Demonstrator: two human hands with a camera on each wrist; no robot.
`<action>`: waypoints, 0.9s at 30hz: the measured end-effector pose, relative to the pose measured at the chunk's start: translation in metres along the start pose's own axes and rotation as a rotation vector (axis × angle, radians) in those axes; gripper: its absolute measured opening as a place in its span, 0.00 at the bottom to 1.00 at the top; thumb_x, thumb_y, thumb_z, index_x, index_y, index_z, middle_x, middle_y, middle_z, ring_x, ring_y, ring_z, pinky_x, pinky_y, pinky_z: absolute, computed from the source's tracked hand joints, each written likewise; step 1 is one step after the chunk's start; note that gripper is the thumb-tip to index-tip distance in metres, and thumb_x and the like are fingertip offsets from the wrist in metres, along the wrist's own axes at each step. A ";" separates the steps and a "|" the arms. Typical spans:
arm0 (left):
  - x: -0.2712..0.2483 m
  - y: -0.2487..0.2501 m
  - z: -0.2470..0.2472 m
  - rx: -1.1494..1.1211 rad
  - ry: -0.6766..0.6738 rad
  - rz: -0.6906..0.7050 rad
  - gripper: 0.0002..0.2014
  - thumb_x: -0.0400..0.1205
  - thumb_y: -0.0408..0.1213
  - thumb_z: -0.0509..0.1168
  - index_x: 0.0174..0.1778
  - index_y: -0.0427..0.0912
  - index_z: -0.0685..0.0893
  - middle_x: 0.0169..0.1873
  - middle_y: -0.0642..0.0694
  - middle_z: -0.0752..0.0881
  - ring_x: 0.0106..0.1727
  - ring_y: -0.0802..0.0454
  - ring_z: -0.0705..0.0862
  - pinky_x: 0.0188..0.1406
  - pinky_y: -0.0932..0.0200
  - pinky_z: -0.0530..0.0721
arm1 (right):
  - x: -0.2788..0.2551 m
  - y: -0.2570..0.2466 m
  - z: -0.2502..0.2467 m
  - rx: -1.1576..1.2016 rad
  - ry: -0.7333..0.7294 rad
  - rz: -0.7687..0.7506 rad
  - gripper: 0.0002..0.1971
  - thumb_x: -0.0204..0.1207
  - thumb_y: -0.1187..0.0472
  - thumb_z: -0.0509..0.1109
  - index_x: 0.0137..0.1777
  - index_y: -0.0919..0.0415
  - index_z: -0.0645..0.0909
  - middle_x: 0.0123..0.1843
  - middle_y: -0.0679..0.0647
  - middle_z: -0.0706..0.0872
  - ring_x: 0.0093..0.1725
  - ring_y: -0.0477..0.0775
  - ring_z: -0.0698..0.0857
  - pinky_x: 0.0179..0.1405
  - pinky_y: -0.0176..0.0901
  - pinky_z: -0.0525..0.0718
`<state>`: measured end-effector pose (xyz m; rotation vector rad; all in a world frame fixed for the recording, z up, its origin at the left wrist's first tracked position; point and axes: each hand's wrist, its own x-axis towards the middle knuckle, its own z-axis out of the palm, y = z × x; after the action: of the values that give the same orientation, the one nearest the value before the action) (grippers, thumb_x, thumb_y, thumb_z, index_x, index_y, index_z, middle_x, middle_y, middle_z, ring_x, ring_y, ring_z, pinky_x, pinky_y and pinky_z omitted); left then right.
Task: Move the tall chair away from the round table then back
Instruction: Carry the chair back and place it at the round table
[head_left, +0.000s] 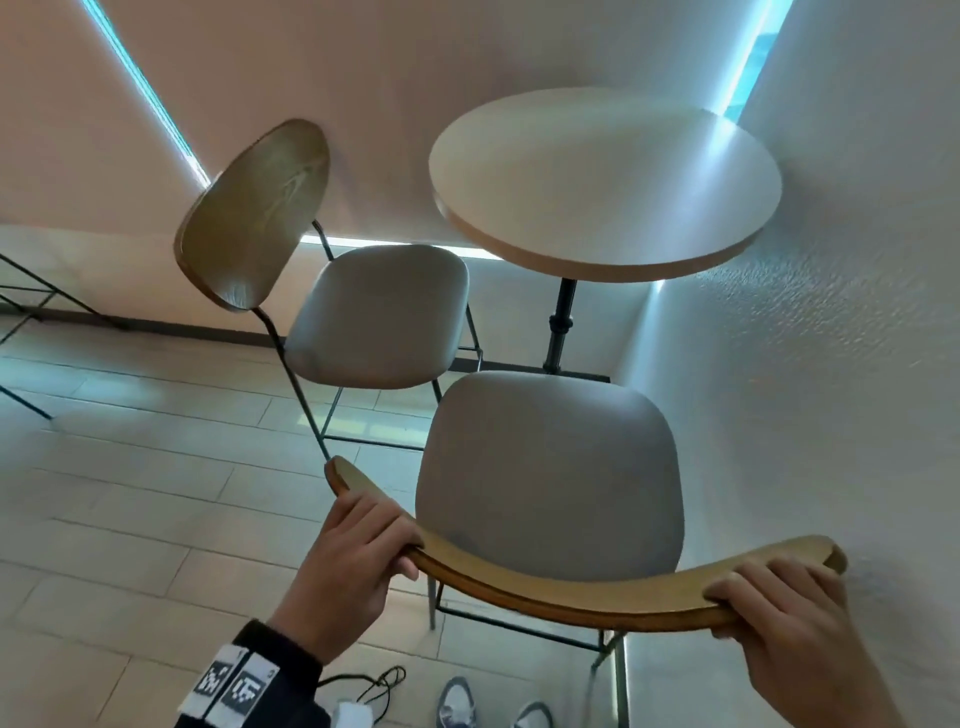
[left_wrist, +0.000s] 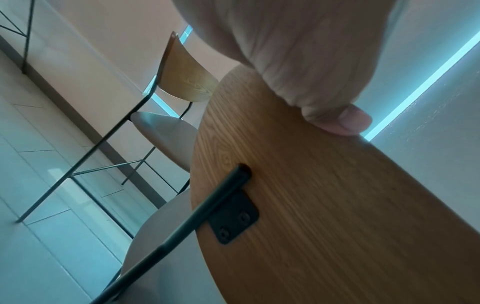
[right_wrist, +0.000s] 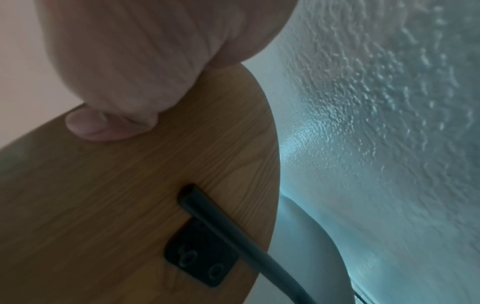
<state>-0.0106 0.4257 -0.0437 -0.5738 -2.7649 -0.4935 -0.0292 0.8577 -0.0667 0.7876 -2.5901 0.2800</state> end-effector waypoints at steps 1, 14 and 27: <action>-0.003 0.002 0.001 -0.014 0.006 -0.011 0.21 0.90 0.50 0.46 0.45 0.50 0.82 0.42 0.56 0.83 0.49 0.58 0.74 0.63 0.65 0.68 | -0.001 0.000 0.000 -0.010 0.018 -0.008 0.25 0.87 0.48 0.54 0.36 0.54 0.87 0.38 0.48 0.88 0.47 0.53 0.76 0.52 0.44 0.63; -0.013 -0.012 0.010 0.027 0.065 0.089 0.15 0.90 0.51 0.52 0.46 0.51 0.80 0.39 0.51 0.85 0.49 0.55 0.76 0.70 0.66 0.63 | -0.007 -0.025 -0.005 -0.007 0.043 0.100 0.20 0.84 0.51 0.59 0.35 0.51 0.87 0.33 0.47 0.84 0.43 0.52 0.73 0.64 0.42 0.65; 0.009 0.009 0.025 0.044 0.054 0.114 0.15 0.90 0.55 0.48 0.45 0.55 0.76 0.36 0.56 0.83 0.46 0.60 0.73 0.68 0.66 0.60 | 0.015 0.018 -0.016 0.009 0.040 0.086 0.23 0.87 0.48 0.53 0.37 0.51 0.86 0.34 0.46 0.84 0.42 0.52 0.72 0.46 0.45 0.66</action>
<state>-0.0197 0.4456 -0.0614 -0.6934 -2.6668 -0.4158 -0.0452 0.8696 -0.0474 0.6683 -2.5901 0.3299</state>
